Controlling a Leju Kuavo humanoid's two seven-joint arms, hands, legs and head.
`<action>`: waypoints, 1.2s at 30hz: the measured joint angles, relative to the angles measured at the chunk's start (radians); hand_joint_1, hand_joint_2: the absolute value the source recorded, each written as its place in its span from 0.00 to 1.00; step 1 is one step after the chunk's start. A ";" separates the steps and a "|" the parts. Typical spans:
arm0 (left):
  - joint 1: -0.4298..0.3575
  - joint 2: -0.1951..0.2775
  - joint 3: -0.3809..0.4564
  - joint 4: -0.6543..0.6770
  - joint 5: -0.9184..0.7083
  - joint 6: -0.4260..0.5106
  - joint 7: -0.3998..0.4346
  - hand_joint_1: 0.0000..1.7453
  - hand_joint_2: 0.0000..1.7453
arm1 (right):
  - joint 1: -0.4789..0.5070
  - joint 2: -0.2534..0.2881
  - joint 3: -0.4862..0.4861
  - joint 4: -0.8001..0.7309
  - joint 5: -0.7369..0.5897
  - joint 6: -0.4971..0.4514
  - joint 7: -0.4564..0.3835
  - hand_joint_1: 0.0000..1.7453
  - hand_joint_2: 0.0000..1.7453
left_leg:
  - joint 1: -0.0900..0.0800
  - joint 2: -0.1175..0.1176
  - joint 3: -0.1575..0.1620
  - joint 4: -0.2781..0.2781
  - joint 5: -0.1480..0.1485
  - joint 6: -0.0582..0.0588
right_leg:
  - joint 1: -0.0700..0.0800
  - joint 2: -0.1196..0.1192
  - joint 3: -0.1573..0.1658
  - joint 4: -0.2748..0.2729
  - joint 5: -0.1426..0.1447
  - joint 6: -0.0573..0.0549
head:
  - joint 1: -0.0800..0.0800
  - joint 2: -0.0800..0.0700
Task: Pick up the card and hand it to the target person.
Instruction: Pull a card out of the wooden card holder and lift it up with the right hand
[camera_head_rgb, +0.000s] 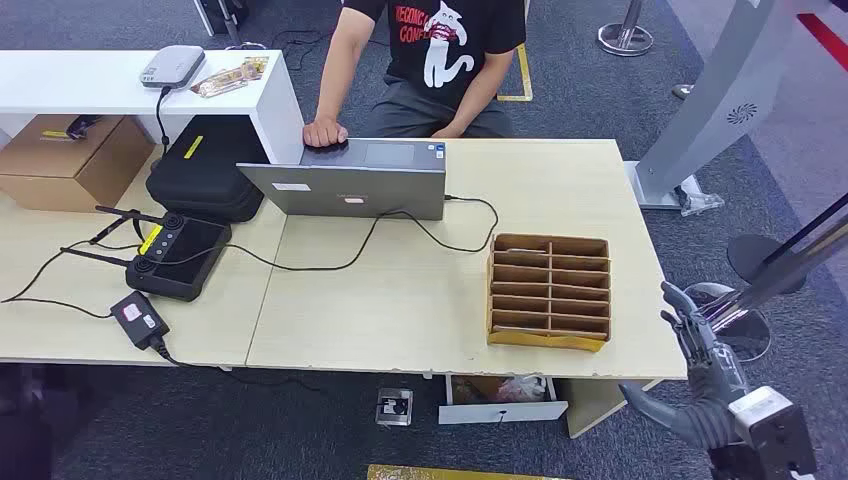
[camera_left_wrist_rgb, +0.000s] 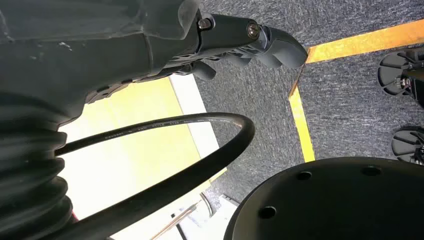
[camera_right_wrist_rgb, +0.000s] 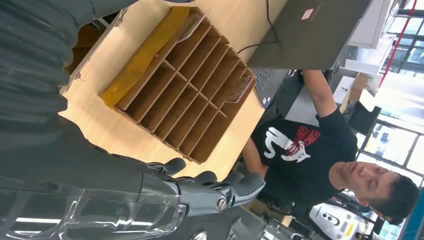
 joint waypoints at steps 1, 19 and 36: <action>0.000 0.000 0.000 0.000 0.000 0.001 0.000 0.00 1.00 | 0.000 0.000 0.000 0.000 0.000 0.000 0.000 0.00 1.00 | 0.000 0.000 0.000 0.000 0.000 0.000 | 0.000 0.000 0.000 0.000 0.000 0.000 | 0.000 0.000; -0.008 -0.009 0.000 0.000 -0.006 0.008 0.005 0.00 1.00 | -0.045 0.010 0.121 -0.007 0.859 -0.434 0.187 0.03 1.00 | 0.000 0.001 0.000 0.000 0.000 0.000 | 0.000 0.001 0.000 0.000 0.000 0.000 | 0.000 0.000; -0.021 -0.007 0.000 0.000 -0.013 0.011 0.003 0.00 1.00 | -0.200 -0.035 0.402 0.092 1.137 -0.431 0.356 0.02 1.00 | 0.000 0.001 0.000 0.000 0.000 0.000 | 0.000 0.001 0.000 0.000 0.000 0.000 | 0.000 0.000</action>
